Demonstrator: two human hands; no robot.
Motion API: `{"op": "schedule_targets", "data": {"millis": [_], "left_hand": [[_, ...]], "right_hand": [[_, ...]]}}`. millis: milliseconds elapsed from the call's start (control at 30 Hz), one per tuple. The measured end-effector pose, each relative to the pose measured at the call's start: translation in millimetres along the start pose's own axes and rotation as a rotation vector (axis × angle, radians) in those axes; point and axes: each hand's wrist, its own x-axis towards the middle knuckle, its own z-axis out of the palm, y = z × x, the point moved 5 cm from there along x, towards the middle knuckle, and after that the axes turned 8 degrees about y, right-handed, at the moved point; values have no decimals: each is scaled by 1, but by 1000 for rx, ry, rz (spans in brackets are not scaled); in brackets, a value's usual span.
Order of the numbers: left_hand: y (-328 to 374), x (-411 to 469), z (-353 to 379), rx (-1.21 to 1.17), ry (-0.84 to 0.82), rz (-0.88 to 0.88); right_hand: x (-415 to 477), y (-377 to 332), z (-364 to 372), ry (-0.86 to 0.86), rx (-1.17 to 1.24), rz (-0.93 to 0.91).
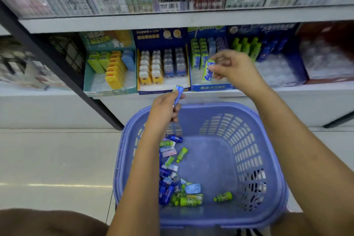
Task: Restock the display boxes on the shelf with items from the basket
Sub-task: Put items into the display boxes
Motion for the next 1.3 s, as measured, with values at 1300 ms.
{"op": "schedule_targets", "data": {"millis": [1300], "left_hand": [[22,3,25,-75,111,368]], "right_hand": [[-3,-29,38,-351,21,-27]]}}
